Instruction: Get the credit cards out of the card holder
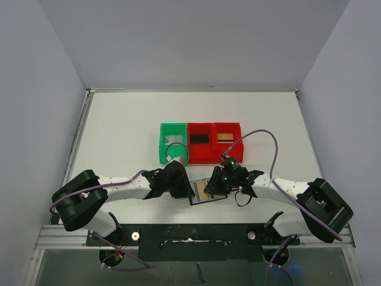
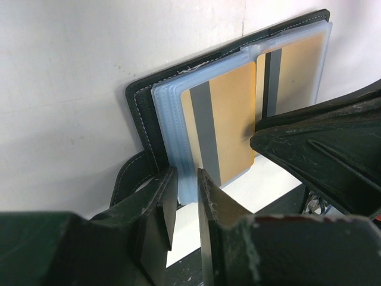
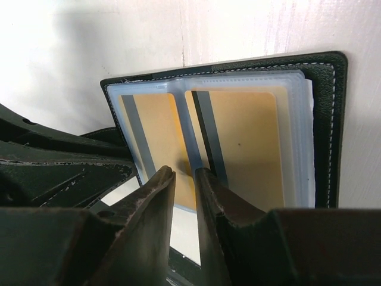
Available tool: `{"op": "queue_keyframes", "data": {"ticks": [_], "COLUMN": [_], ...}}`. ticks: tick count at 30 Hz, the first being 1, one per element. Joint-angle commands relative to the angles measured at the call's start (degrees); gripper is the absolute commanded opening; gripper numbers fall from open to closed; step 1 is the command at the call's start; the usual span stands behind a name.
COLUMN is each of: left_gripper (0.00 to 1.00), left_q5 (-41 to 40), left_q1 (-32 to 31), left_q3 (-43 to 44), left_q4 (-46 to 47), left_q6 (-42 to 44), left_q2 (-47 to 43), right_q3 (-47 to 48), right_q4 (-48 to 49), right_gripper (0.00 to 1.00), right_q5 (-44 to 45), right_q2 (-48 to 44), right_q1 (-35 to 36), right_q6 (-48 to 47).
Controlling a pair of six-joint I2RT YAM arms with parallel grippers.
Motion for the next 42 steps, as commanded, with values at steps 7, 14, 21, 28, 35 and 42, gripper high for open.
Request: {"op": "queue_keyframes", "data": {"ticks": [7,14,21,28,35,42], "left_gripper": [0.14,0.11,0.06,0.05,0.03,0.00], "left_q5": [-1.4,-2.2,-2.8,-3.1,-3.0,-4.3], "left_q1": [-0.5,-0.8,-1.1,-1.6,-1.9,-1.9], "left_q3": [1.9,2.2,4.4,5.1,5.8,6.0], "left_q4": [-1.8,-3.2,-5.0,-5.7,-6.0,-9.2], "left_q6": [1.9,2.9,4.1,4.6,5.0,5.7], "left_q2": [2.1,2.4,3.1,4.0,4.8,3.7], "right_q3": [-2.0,-4.3,-2.1,1.1,-1.6,-5.8], "right_q4": [8.6,11.9,3.5,-4.1,6.4,13.4], "right_gripper": [0.06,0.00,0.23,0.26,0.14,0.00], "right_q5": [-5.3,-7.1,-0.4,4.9,-2.5,-6.8], "right_q2": [-1.0,-2.3,-2.3,-2.4,-1.6,-7.9], "right_q1": [-0.5,-1.0,-0.9,0.6,0.9,-1.1], "right_q6": [1.3,2.5,2.7,1.5,2.3,4.5]}}
